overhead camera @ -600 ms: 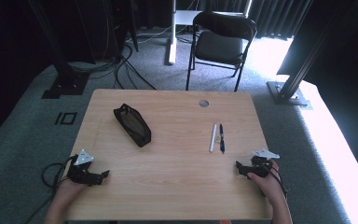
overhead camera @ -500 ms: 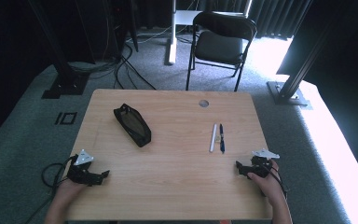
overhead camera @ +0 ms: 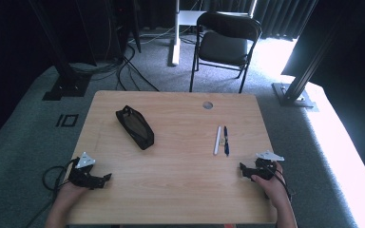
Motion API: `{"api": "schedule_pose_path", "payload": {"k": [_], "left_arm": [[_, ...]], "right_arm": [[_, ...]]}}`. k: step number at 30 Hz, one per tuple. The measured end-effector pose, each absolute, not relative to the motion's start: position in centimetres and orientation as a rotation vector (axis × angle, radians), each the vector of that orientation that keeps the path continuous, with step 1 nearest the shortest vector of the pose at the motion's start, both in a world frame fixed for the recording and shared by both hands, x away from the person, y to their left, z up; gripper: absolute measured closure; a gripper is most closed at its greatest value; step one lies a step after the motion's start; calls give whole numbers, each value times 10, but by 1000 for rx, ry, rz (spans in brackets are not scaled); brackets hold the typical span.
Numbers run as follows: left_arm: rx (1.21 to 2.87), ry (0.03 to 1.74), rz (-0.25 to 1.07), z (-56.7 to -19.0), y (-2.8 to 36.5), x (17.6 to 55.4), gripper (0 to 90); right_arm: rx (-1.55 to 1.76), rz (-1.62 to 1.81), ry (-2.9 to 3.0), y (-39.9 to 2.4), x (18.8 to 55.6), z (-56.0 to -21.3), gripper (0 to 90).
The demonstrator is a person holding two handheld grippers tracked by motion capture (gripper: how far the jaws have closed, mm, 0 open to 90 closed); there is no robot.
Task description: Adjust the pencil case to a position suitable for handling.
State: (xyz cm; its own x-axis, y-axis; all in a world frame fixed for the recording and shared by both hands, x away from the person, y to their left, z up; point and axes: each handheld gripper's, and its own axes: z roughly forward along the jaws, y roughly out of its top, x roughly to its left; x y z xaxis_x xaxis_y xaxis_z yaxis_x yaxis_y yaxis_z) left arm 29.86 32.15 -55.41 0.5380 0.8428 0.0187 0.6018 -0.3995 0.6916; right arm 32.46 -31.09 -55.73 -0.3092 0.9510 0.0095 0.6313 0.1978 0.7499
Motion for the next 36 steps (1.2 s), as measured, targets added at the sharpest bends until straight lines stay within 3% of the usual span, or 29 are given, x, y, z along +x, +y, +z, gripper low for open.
{"api": "schedule_pose_path", "payload": {"k": [36], "left_arm": [[2141,1161,491,-554,322,299,16]], "right_arm": [[1198,1162,2119,-205,362,-512,131]]}}
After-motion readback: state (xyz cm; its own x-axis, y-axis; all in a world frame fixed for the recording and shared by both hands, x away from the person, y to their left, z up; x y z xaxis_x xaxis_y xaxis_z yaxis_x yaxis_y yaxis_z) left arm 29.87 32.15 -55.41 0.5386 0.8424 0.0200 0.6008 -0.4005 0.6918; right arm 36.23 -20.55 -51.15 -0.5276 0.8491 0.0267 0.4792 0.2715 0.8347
